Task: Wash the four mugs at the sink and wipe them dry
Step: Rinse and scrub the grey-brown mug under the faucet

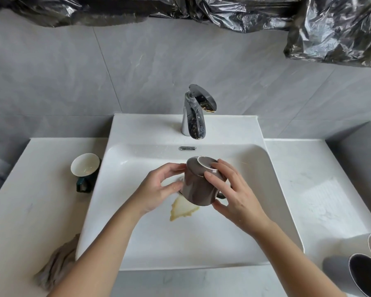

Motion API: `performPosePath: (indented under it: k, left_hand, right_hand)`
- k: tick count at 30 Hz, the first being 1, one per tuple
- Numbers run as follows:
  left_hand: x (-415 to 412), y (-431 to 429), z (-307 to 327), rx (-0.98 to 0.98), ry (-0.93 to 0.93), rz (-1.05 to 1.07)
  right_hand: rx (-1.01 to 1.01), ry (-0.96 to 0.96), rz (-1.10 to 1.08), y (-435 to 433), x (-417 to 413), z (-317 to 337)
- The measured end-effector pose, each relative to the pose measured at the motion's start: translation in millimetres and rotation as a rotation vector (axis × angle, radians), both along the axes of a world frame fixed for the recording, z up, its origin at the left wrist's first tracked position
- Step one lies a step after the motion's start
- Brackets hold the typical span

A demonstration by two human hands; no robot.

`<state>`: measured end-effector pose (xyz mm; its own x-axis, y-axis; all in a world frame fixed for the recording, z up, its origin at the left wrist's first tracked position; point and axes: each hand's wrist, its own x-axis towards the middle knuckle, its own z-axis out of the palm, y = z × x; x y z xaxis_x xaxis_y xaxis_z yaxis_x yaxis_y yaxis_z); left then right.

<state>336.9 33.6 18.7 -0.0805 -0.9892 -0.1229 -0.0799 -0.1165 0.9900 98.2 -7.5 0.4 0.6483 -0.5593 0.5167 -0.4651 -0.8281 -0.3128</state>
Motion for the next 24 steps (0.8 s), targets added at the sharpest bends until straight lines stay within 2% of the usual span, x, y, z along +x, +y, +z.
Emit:
performPosePath:
  k: [3, 5, 8, 11, 13, 15, 17, 21, 24]
  left_hand:
    - [-1, 4, 1, -0.004, -0.004, -0.004]
    - [-3, 5, 2, 0.017, -0.011, -0.031]
    - [-6, 1, 4, -0.025, -0.184, 0.009]
    - [-10, -11, 12, -0.271, -0.400, 0.347]
    - [-13, -24, 25, -0.484, -0.506, 0.495]
    - [-17, -43, 41, -0.644, -0.598, 0.539]
    - [-21, -63, 59, -0.745, -0.658, 0.495]
    - [-32, -102, 77, -0.752, -0.797, 0.296]
    - [-33, -120, 80, -0.779, -0.855, 0.311]
  right_hand:
    - [0.002, -0.031, -0.009, 6, -2, -1]
    - [0.151, -0.098, -0.035, 11, -2, 0]
    - [0.567, -0.335, -0.143, 19, 6, 2]
    - [1.135, -0.658, -0.333, 18, 17, 11]
    - [1.368, -0.736, -0.422, 10, 19, 14]
    - [1.491, -0.775, -0.439, 1, 22, 18]
    - [1.575, -0.814, -0.441, -7, 27, 19]
    - [1.657, -0.863, -0.418, -21, 37, 17]
    - [1.685, -0.867, -0.392, -28, 42, 17]
